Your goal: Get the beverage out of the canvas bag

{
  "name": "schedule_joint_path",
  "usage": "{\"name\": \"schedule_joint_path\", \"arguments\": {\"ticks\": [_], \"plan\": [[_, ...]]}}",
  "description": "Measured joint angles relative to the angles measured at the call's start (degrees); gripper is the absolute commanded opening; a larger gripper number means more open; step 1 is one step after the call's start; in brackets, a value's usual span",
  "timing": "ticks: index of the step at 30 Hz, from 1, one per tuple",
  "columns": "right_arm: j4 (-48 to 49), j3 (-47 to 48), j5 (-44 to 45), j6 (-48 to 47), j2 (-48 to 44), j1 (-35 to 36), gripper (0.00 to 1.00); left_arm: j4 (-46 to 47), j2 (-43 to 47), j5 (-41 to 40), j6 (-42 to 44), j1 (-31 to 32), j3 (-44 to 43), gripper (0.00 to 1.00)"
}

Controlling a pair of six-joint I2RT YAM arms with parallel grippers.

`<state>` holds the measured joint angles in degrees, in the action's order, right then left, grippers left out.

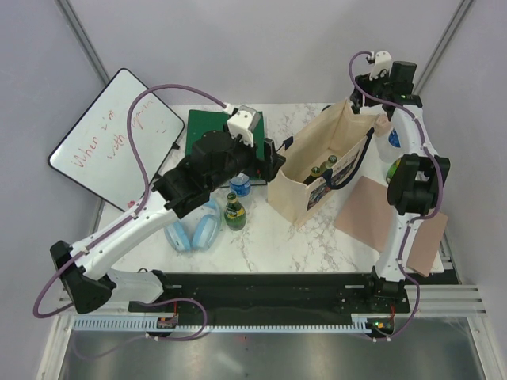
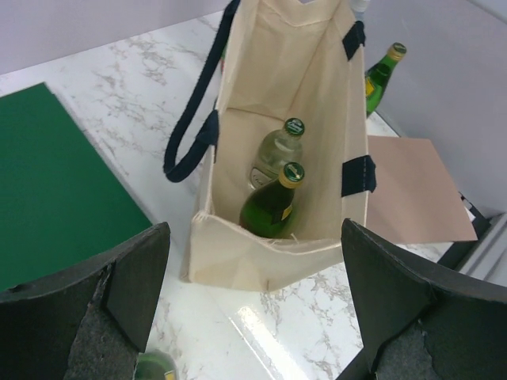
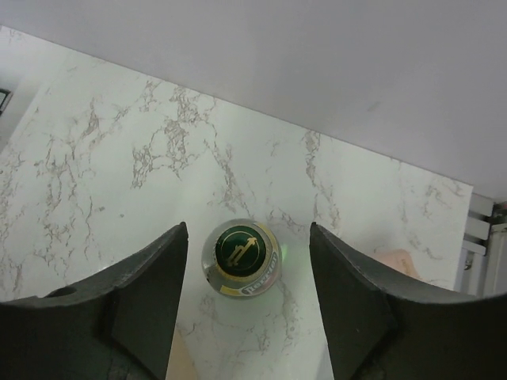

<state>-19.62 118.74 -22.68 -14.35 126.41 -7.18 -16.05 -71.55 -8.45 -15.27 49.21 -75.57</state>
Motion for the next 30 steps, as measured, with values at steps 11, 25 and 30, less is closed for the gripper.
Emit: {"name": "schedule_joint_path", "arguments": {"ticks": [11, 25, 30], "plan": [[0.11, -0.59, 2.12, -0.46, -12.33, -0.72, 0.76, -0.15, -9.11, 8.90, -0.02, 0.00, -7.45, 0.92], [-22.88, -18.80, -20.46, -14.75, -36.79, 3.34, 0.40, -2.34, -17.22, 14.80, -0.07, 0.02, -13.94, 0.79], [-30.36, -29.14, -21.94, -20.94, -42.69, 7.58, 0.30, -4.48, -20.09, 15.06, -0.04, 0.02, -16.44, 0.76]]}}
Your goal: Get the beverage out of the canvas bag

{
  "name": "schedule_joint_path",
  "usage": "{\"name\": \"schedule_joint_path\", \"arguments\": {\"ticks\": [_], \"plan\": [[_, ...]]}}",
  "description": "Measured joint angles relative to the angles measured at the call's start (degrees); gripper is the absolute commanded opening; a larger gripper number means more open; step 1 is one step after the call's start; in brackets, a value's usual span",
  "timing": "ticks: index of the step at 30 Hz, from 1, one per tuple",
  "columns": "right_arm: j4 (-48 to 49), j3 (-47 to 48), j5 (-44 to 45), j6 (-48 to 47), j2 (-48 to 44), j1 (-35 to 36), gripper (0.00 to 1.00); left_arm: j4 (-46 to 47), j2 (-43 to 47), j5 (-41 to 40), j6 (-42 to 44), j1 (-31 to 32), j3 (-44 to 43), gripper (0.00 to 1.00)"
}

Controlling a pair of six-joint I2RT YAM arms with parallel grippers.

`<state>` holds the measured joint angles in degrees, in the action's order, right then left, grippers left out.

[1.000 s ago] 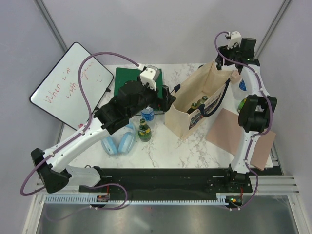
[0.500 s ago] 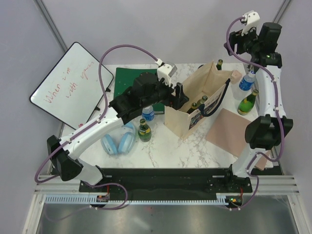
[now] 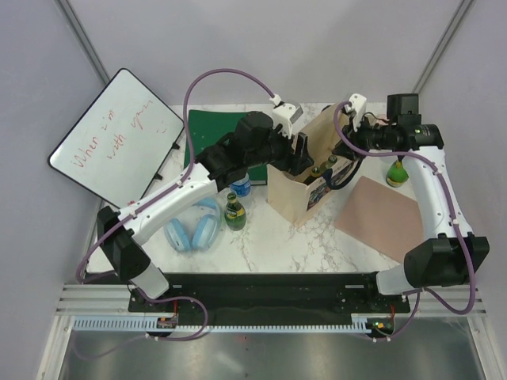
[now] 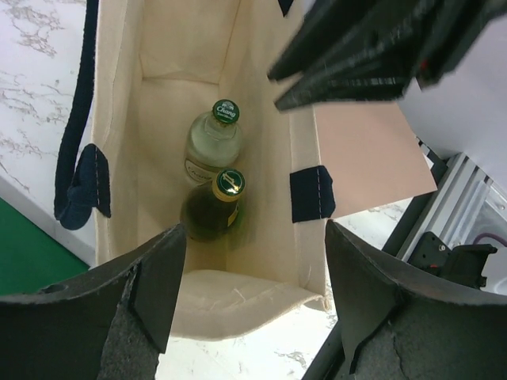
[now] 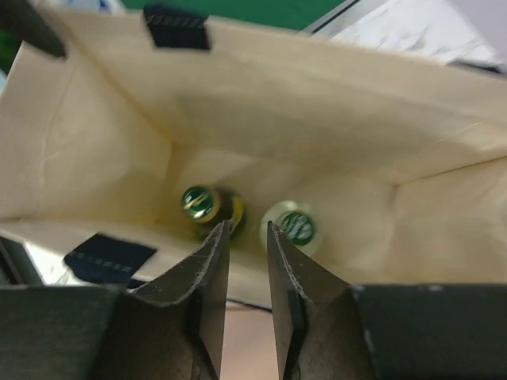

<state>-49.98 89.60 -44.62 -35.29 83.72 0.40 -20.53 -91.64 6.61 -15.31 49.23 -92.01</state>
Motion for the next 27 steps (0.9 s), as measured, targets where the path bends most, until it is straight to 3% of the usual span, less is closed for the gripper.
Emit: {"name": "schedule_joint_path", "arguments": {"ticks": [14, 27], "plan": [[-9.57, -10.21, -1.07, -12.52, -7.30, 1.38, 0.25, -2.23, -6.08, 1.14, 0.02, 0.04, -5.05, 0.70], [-10.43, -14.38, -2.01, -15.58, -8.72, 1.68, 0.29, -3.78, -12.85, 3.08, 0.42, 1.64, -11.56, 0.69]]}}
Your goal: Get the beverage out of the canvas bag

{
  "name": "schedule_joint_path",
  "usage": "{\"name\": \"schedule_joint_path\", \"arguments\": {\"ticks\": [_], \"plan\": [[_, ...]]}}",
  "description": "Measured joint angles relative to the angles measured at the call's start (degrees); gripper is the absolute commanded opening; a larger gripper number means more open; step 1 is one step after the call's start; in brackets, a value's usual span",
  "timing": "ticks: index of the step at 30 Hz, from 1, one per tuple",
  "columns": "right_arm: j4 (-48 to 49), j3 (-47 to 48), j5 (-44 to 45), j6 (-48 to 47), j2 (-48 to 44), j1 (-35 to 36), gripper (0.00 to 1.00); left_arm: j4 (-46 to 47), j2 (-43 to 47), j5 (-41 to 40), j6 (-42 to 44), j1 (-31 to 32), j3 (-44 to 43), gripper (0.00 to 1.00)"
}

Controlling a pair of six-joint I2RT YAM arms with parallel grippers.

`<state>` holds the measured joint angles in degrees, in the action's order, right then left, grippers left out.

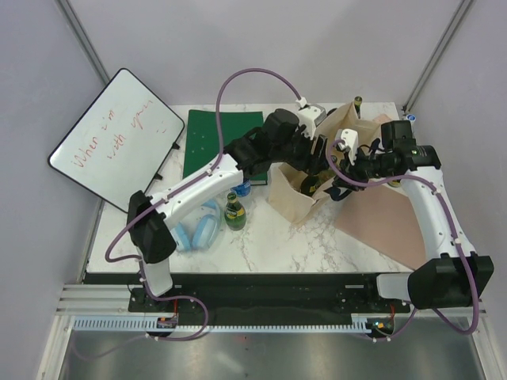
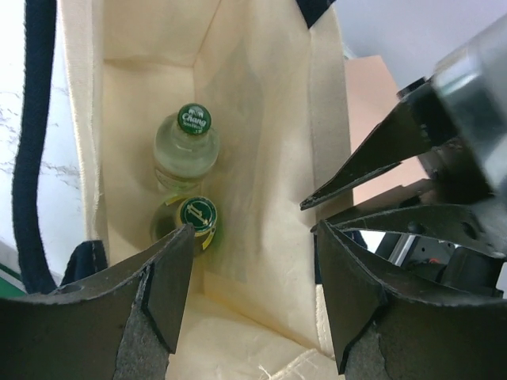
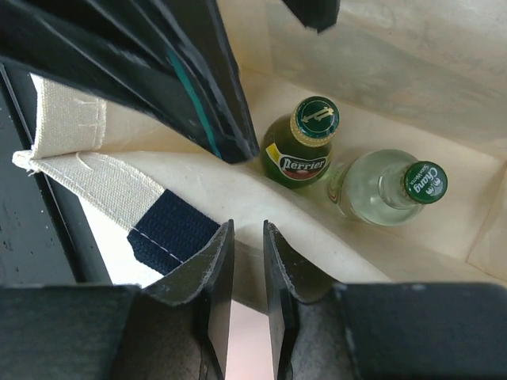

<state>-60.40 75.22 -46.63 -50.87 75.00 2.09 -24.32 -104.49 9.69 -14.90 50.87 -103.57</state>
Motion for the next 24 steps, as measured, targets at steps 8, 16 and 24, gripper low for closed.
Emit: {"name": "schedule_joint_path", "arguments": {"ticks": [8, 16, 24], "plan": [[0.35, -1.01, -0.13, 0.04, -0.87, 0.00, 0.30, -1.36, -3.56, -1.77, 0.63, 0.50, 0.00, 0.70], [1.14, -2.47, -0.68, 0.11, -1.77, 0.00, 0.30, -4.50, -9.51, -6.60, 0.68, 0.98, -4.87, 0.71], [1.38, -3.39, -1.42, 0.72, -2.05, 0.00, 0.30, -7.34, -13.79, -12.02, 1.05, 1.53, -10.32, 0.70]]}}
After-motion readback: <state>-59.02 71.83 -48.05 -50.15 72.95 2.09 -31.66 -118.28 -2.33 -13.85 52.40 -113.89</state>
